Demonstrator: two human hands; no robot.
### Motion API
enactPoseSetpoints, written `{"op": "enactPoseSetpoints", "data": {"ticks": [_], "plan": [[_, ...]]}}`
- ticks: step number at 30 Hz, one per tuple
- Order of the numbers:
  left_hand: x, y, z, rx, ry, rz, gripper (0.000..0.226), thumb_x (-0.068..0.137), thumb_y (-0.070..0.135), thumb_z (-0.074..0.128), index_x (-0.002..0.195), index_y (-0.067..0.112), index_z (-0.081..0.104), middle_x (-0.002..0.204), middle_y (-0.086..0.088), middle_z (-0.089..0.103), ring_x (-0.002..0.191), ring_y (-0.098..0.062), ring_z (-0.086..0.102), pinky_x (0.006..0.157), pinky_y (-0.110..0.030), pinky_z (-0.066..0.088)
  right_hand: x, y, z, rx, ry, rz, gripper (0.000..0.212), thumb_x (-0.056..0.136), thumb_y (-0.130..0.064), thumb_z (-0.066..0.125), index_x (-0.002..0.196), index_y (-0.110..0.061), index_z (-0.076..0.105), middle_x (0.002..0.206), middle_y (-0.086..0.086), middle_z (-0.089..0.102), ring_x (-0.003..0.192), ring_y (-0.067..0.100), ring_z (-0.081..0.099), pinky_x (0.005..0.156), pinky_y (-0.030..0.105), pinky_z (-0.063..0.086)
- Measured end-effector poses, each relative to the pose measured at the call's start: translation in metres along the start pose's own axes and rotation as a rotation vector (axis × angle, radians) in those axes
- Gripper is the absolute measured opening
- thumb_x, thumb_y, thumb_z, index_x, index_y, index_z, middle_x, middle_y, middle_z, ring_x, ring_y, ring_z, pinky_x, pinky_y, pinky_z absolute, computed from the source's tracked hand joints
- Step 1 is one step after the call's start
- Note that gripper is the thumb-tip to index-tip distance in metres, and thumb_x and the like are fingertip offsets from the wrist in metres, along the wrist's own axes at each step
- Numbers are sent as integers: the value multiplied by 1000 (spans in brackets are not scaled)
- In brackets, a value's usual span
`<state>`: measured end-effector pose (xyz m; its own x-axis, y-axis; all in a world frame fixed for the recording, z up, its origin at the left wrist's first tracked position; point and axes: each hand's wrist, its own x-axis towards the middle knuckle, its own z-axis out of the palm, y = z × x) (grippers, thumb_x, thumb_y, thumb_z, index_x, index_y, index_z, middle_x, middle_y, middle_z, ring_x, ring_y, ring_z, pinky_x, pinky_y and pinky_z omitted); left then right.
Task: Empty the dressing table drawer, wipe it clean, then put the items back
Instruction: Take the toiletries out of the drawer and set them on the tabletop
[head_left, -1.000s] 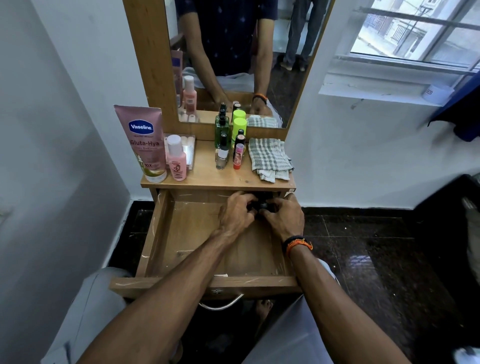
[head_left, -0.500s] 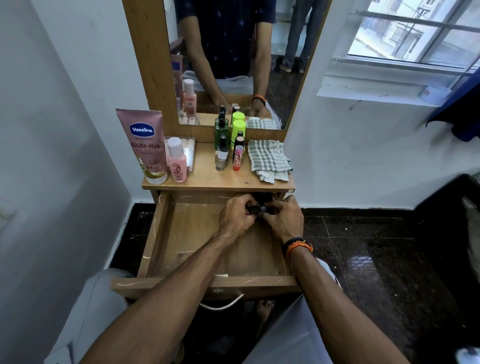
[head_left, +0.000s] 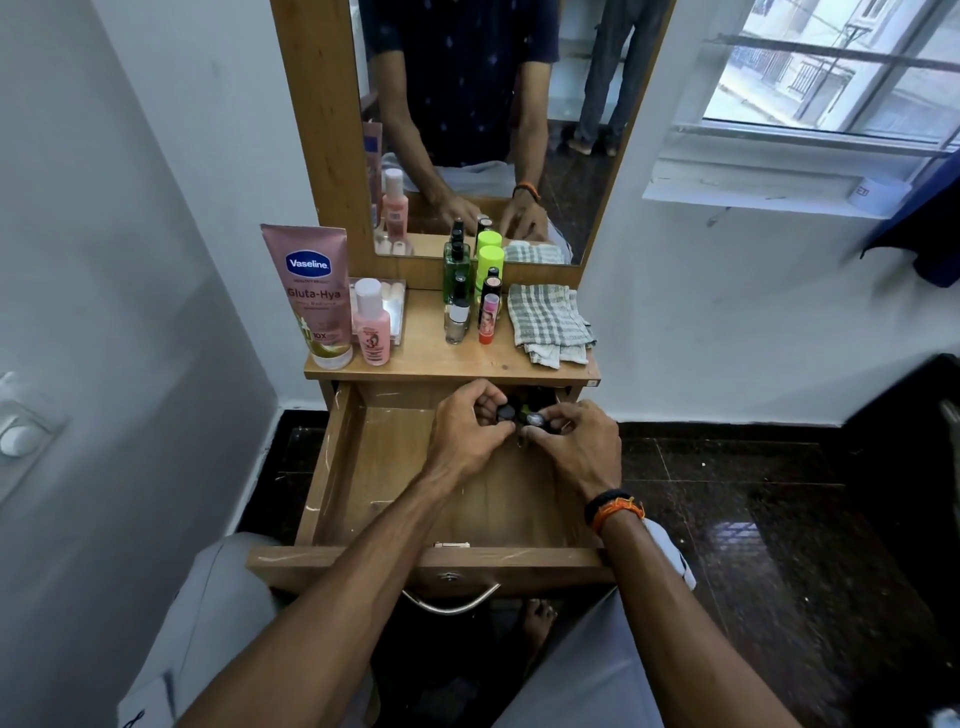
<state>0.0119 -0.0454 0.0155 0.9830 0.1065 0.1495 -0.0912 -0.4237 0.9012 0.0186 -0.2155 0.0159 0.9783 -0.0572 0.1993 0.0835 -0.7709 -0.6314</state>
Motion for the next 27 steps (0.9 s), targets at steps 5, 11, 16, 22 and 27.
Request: {"op": "enactPoseSetpoints", "data": {"ticks": [5, 11, 16, 22, 27], "plan": [[2, 9, -18, -77, 58, 45, 28, 73, 13, 84, 93, 22, 67, 85, 7, 68, 75, -1, 63, 67, -15, 55, -4, -20, -7, 116, 52, -34, 25, 73, -35, 86, 91, -20, 76, 86, -4, 68, 77, 9, 64, 75, 32, 59], [16, 20, -46, -132, 187, 105, 37, 72, 12, 87, 101, 17, 66, 87, 10, 69, 78, 0, 67, 65, -15, 56, 16, -62, -23, 217, 132, -115, 19, 76, -28, 85, 87, -17, 74, 79, -5, 70, 73, 9, 66, 73, 32, 61], [34, 24, -62, -131, 269, 95, 45, 71, 12, 88, 104, 20, 59, 87, 8, 65, 72, 3, 61, 62, -12, 52, 43, -90, -24, 250, 130, -152, 21, 78, -28, 85, 88, -14, 74, 81, -4, 72, 75, 9, 68, 76, 30, 61], [49, 25, -61, -92, 285, 104, 43, 76, 17, 86, 105, 22, 55, 88, 7, 63, 76, -7, 64, 64, -18, 56, 64, -99, -6, 205, 112, -155, 22, 80, -28, 83, 93, -12, 74, 85, 0, 73, 80, 13, 69, 77, 34, 61], [58, 24, -59, -57, 306, 114, 39, 79, 16, 84, 107, 17, 56, 92, 2, 64, 80, -11, 65, 68, -21, 59, 68, -96, 5, 164, 110, -157, 22, 82, -29, 81, 95, -13, 73, 87, -1, 73, 80, 12, 68, 76, 33, 61]]}}
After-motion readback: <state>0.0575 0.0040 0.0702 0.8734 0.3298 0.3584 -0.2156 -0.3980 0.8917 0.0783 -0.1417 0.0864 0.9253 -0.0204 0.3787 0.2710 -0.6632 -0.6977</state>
